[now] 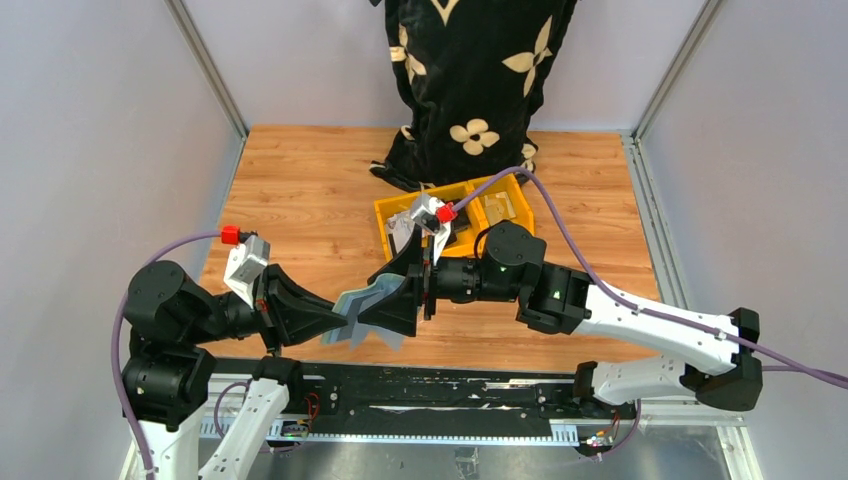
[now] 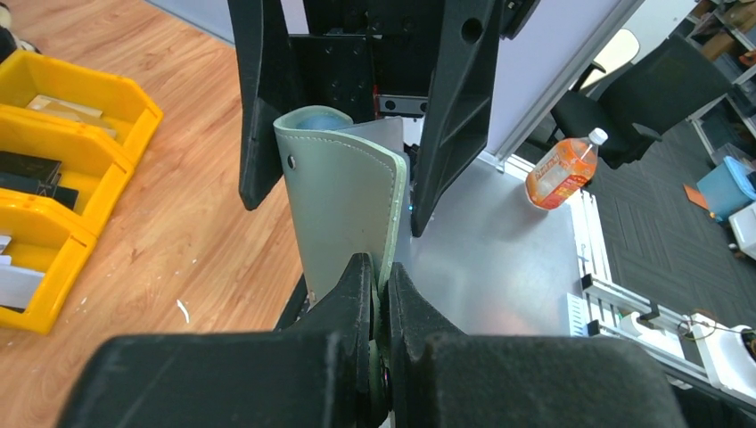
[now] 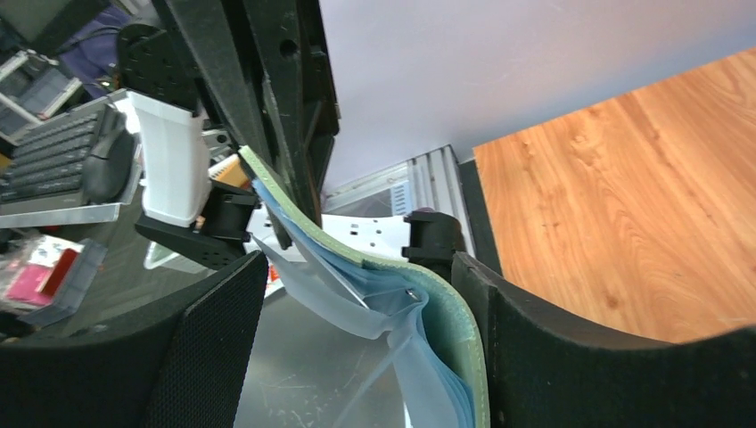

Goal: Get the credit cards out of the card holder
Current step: Remove the credit card from the card holder.

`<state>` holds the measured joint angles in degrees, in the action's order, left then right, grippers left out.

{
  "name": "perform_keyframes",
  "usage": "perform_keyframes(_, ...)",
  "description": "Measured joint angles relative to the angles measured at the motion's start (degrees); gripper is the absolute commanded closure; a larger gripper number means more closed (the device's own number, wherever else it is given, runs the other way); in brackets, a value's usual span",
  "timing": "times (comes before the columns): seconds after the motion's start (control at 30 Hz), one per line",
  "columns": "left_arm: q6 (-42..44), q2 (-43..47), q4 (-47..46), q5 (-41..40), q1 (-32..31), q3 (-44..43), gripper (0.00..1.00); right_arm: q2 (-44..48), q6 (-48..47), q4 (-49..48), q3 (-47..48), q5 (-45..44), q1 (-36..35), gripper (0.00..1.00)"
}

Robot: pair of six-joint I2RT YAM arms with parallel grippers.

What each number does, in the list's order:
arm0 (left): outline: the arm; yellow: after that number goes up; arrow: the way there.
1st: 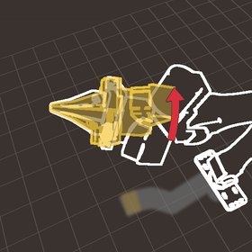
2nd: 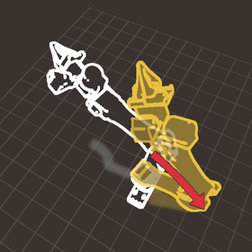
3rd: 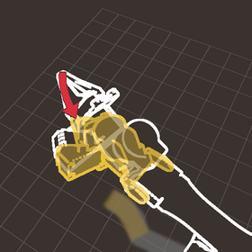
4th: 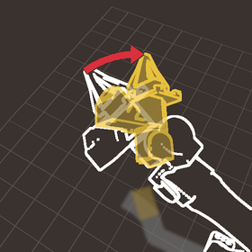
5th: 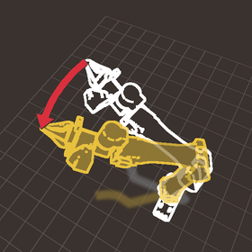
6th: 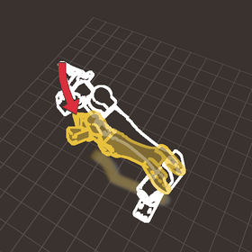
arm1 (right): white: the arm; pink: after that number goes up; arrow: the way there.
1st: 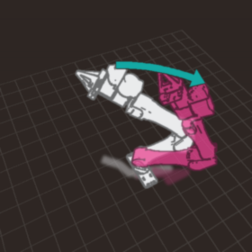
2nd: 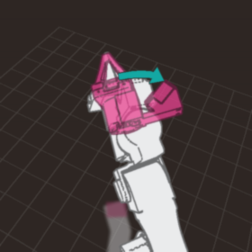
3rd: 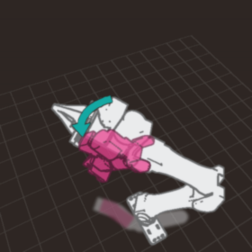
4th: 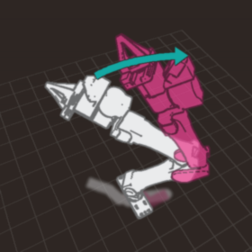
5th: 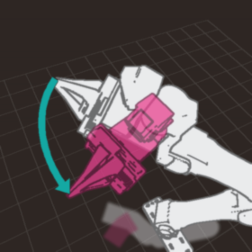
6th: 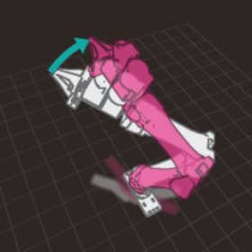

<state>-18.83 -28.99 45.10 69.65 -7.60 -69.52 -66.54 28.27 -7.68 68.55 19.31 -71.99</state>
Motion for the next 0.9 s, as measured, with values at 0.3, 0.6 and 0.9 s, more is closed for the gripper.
perform_keyframes(0.3, 0.0, 0.0, 0.3, 0.0, 0.0, -0.3, 1.0, 0.0, -4.7, 5.5, 1.2, -5.0, -1.6, 0.21)
perform_keyframes(0.6, 0.7, 0.0, 1.3, -0.9, 0.0, -0.8, 1.0, 10.5, -5.8, 3.8, -3.8, -5.0, -1.8, 0.2)
perform_keyframes(0.9, 0.6, 0.0, 1.4, -0.9, 0.0, -1.4, 1.0, 7.7, -7.9, 7.7, -0.6, -8.0, -1.9, 0.19)
